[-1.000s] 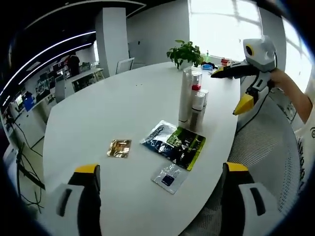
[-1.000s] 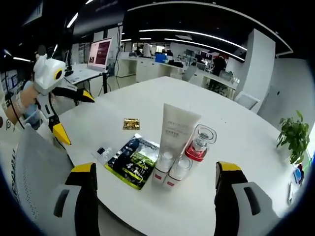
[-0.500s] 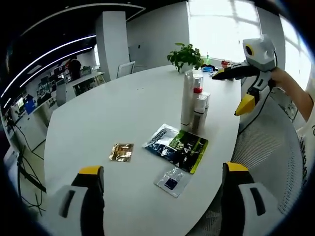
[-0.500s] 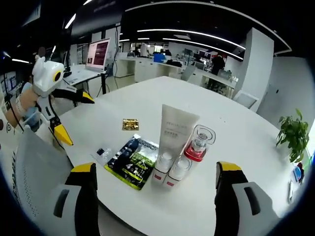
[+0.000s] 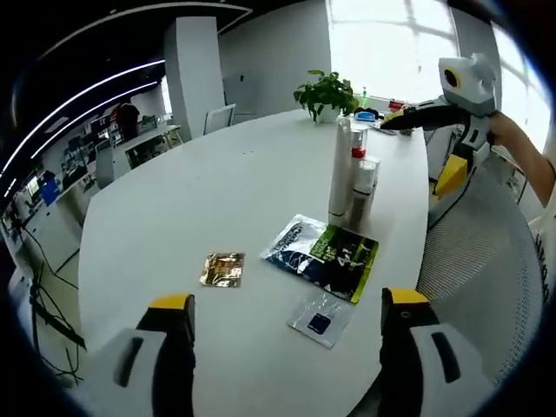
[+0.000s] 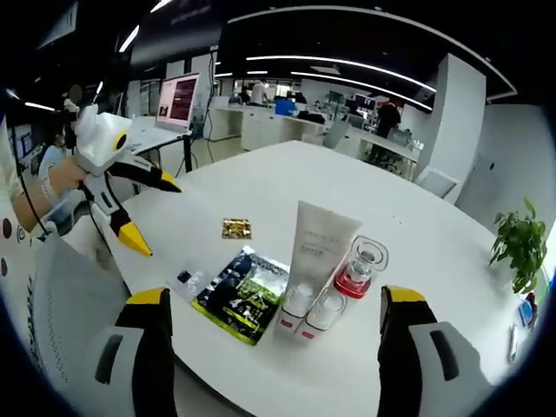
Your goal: Arrange the skincare products in the storage area until every visible bottle or jar stands upright without overlapping.
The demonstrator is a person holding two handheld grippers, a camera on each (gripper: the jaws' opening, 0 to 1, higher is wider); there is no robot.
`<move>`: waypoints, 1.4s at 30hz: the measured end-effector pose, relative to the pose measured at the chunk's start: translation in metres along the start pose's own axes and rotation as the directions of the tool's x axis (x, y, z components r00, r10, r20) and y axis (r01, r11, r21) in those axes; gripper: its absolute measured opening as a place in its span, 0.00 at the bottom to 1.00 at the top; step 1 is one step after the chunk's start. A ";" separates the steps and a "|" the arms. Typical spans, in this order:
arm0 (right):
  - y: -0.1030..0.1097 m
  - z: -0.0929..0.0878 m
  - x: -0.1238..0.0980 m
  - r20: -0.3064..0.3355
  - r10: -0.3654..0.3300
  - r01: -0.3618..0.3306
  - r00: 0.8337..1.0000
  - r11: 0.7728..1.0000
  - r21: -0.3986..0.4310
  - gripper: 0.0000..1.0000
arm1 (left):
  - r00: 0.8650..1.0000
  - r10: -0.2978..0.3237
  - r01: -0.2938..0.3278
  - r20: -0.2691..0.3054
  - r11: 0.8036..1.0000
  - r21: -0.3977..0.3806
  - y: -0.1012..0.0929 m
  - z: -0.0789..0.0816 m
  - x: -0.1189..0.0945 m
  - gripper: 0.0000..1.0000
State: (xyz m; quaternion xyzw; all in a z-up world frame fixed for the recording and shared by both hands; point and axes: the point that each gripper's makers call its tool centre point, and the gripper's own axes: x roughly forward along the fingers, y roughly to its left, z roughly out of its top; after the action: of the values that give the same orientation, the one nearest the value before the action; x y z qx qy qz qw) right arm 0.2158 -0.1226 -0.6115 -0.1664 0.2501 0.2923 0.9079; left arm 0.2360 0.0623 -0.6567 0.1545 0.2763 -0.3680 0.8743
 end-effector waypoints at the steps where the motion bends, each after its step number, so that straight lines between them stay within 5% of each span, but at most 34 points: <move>1: 0.001 0.001 0.000 0.002 0.003 -0.003 1.000 1.000 0.003 0.96 | 1.000 -0.003 0.003 -0.002 1.000 0.001 0.005 0.001 0.003 0.83; 21: 0.050 0.008 0.024 -0.016 0.183 -0.182 0.983 0.983 0.026 0.74 | 0.999 -0.037 0.037 -0.002 0.999 0.029 0.046 0.004 0.036 0.50; 26: 0.074 0.021 0.035 0.085 0.322 -0.332 0.943 0.928 0.167 0.63 | 0.999 -0.036 0.037 -0.023 0.999 0.037 0.054 -0.004 0.046 0.47; 42: 0.100 0.028 0.093 0.050 0.319 -0.322 0.947 0.941 0.102 0.43 | 0.997 -0.044 0.042 -0.062 0.999 -0.023 0.090 -0.020 0.080 0.39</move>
State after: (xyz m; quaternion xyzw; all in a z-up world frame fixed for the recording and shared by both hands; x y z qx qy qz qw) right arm 0.2301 0.0086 -0.6552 -0.0692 0.2747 0.4246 0.8599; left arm 0.3400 0.0883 -0.7146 0.1505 0.3106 -0.3787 0.8587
